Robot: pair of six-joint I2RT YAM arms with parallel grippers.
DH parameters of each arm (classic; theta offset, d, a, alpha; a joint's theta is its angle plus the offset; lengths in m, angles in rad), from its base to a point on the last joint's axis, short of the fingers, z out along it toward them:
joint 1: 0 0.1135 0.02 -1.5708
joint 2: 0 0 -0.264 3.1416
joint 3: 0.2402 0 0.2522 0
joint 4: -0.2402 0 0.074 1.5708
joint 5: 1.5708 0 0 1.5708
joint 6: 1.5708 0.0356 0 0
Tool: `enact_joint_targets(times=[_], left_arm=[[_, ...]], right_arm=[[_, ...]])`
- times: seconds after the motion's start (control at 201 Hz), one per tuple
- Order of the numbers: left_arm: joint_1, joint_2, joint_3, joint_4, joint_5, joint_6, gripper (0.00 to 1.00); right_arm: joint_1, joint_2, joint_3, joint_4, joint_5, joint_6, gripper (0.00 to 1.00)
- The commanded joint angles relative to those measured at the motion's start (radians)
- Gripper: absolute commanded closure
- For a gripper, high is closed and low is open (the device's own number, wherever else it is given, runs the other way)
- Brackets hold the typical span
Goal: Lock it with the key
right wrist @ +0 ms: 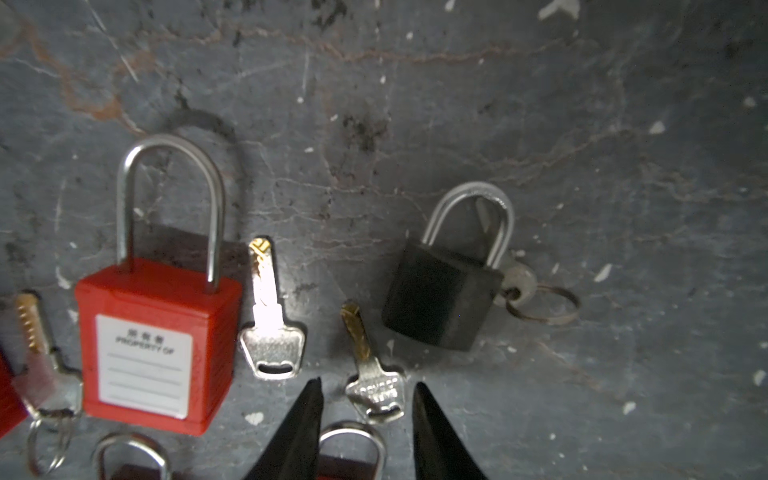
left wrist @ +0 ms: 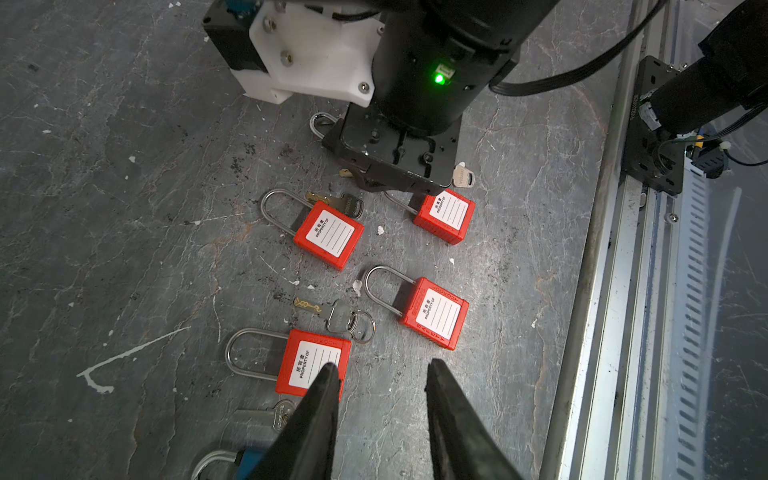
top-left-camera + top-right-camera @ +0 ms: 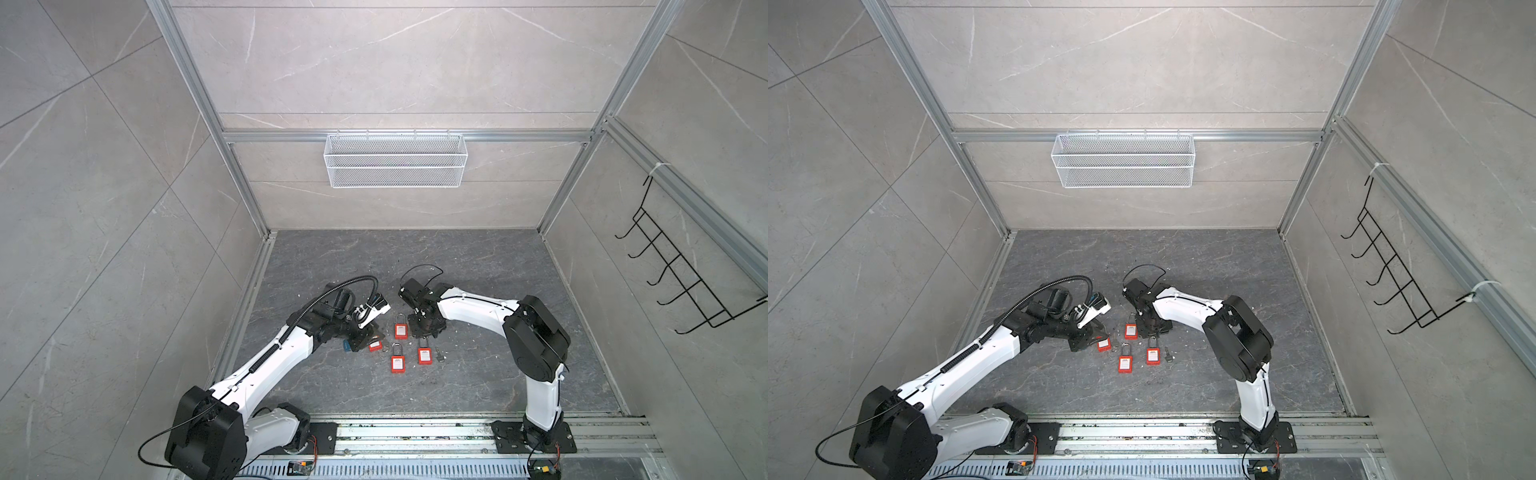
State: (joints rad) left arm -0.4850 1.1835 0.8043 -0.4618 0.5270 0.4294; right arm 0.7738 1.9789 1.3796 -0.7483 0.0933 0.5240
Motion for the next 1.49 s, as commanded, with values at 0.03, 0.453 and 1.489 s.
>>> enact_joint_targets(times=[0.03, 0.453, 1.489], left_arm=[[0.008, -0.042, -0.012, 0.033, 0.033, -0.005, 0.63], [0.024, -0.063, -0.037, 0.043, 0.039, 0.006, 0.63], [0.059, -0.102, -0.057, 0.038, 0.077, 0.035, 0.64]], right_arm=[[-0.014, 0.029, 0.031, -0.055, 0.040, 0.021, 0.62], [-0.041, 0.105, 0.065, -0.085, -0.085, -0.007, 0.67], [-0.017, 0.129, 0.084, -0.160, -0.244, 0.127, 0.74]])
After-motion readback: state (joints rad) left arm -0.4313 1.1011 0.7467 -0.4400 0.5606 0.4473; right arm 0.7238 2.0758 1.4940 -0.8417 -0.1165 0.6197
